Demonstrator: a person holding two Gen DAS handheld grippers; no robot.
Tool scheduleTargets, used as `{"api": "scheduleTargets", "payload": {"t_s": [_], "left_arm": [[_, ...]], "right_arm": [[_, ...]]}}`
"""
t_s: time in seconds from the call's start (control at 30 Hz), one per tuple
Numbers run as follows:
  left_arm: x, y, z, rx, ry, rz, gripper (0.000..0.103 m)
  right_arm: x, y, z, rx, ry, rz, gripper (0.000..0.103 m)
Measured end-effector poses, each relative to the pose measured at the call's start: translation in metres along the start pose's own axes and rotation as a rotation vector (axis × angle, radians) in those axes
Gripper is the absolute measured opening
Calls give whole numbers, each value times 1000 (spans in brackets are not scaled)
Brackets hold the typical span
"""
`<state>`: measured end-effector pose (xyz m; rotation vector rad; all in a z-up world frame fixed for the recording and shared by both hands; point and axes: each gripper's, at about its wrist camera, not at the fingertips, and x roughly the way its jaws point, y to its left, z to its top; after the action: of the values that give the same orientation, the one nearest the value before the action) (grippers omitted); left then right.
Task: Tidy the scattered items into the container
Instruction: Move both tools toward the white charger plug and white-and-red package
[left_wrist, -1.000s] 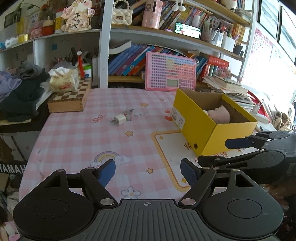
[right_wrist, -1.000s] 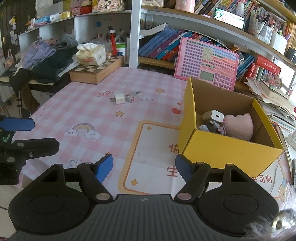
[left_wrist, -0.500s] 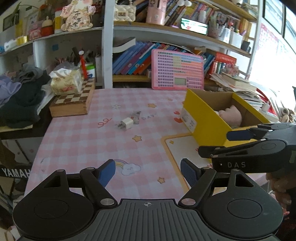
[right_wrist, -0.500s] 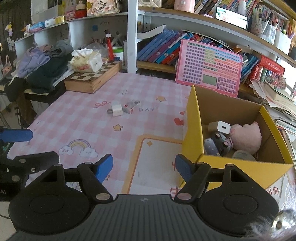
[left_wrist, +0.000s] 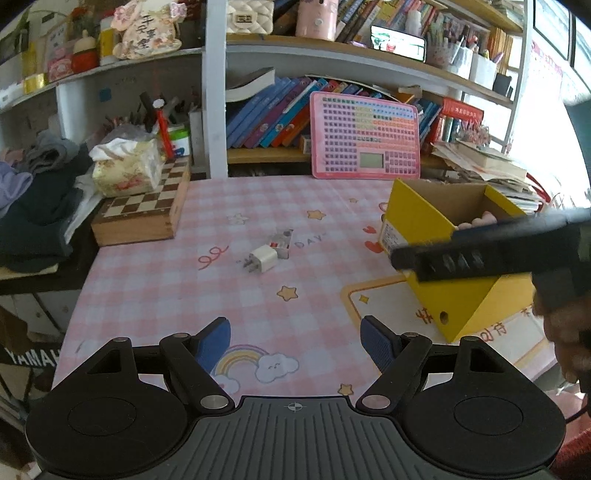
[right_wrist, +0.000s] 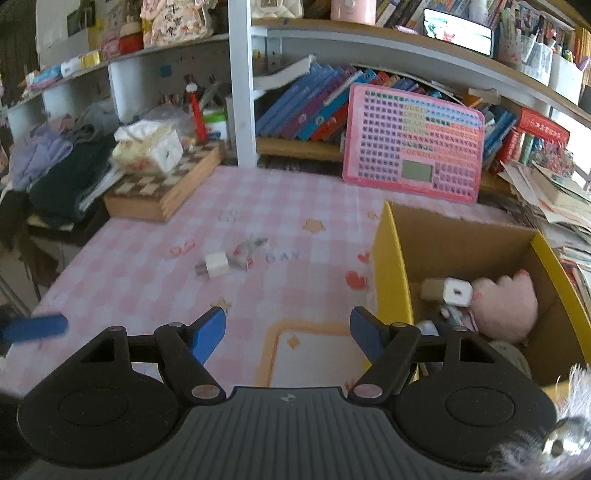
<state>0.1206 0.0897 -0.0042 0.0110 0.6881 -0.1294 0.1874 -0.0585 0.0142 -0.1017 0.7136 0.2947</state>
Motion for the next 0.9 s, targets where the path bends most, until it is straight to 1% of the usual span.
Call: {"api": "scheduleTargets", "payload": {"t_s": [0.07, 0.1, 0.13, 0.17, 0.2, 0.23, 0.27, 0.3, 0.37, 0.43, 0.5, 0.6, 0.7, 0.9], "left_arm": [[4, -3, 6, 4, -11, 46, 78], [0, -3, 11, -18, -40, 65, 78], [-5, -1, 13, -55, -87, 57, 79], [-5, 1, 13, -83, -109, 28, 79], [0, 3, 14, -109, -88, 14, 79], [5, 4, 14, -125, -68, 12, 79], [8, 5, 10, -124, -71, 6, 79], [12, 6, 6, -121, -64, 6, 79], [23, 15, 5, -138, -23, 25, 79], [28, 25, 7, -165, -16, 29, 79], [29, 31, 11, -157, -19, 39, 79], [36, 37, 14, -147, -6, 67, 79], [43, 42, 14, -143, 6, 71, 79], [64, 43, 18, -118, 27, 69, 77]], "right_arm": [[7, 3, 8, 34, 0, -21, 71], [11, 5, 13, 55, 13, -32, 71], [14, 7, 17, 42, 36, -30, 71], [16, 8, 20, 28, 26, -32, 72], [19, 8, 21, 24, 23, -43, 73], [25, 7, 23, 31, 49, -46, 72], [31, 6, 23, 44, 65, -26, 72], [37, 5, 23, 44, 77, -10, 72], [51, 7, 26, 13, 100, -20, 72], [59, 7, 31, 26, 104, -27, 72], [62, 7, 37, 40, 92, -1, 73], [66, 10, 43, 14, 68, 7, 73], [73, 8, 48, 22, 61, 19, 73], [96, 5, 50, 26, 89, 31, 73]]}}
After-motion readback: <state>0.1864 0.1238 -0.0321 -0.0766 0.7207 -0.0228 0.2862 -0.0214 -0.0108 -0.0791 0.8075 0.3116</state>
